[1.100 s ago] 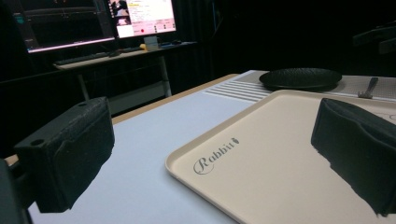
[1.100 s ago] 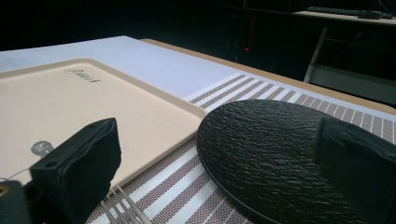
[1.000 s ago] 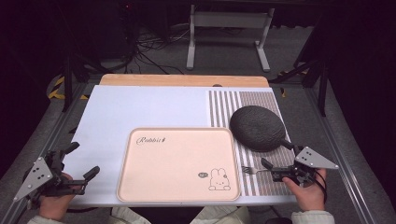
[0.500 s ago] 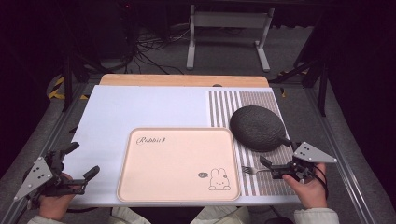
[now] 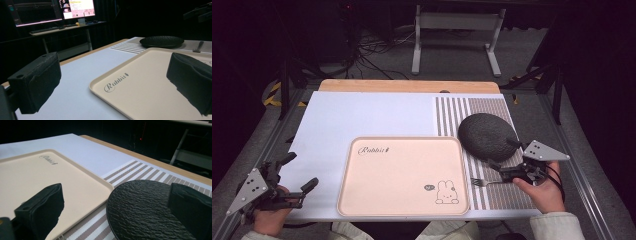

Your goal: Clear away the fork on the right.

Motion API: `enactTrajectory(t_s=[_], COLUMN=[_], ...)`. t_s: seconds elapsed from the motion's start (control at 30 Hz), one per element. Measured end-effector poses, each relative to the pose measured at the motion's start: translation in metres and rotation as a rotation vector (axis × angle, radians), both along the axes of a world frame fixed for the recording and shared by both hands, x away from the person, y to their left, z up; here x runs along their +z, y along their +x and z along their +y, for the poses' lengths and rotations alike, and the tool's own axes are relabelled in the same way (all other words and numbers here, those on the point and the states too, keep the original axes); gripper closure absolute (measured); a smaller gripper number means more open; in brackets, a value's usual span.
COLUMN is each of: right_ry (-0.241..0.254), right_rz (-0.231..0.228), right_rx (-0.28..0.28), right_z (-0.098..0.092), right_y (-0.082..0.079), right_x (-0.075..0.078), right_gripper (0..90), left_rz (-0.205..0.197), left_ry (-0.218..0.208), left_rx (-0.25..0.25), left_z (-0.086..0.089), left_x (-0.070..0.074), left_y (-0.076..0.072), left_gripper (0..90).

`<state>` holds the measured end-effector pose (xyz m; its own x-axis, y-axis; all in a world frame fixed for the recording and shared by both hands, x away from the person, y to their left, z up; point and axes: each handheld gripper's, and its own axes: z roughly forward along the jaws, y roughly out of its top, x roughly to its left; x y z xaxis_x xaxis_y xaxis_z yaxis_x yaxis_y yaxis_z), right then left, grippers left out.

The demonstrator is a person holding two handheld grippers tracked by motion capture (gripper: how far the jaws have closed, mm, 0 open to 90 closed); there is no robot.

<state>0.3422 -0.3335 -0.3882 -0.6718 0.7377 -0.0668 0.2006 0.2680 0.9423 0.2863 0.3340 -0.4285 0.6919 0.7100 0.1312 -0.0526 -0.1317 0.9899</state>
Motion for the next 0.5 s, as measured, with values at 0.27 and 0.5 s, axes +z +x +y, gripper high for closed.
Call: enactTrajectory(t_s=[0.27, 0.5], right_ry=[-0.121, -0.268], right_rz=[0.088, 0.156], right_rx=[0.034, 0.088], right_z=[0.003, 0.006], right_y=[0.011, 0.017], right_x=[0.013, 0.025], right_gripper=[3.0, 4.3], left_rz=[0.005, 0.005], left_ry=[-0.003, 0.0], left_rx=[-0.003, -0.002], left_z=[-0.001, -0.001], left_x=[0.0, 0.0], left_y=[0.0, 0.0], left_gripper=[0.2, 0.2])
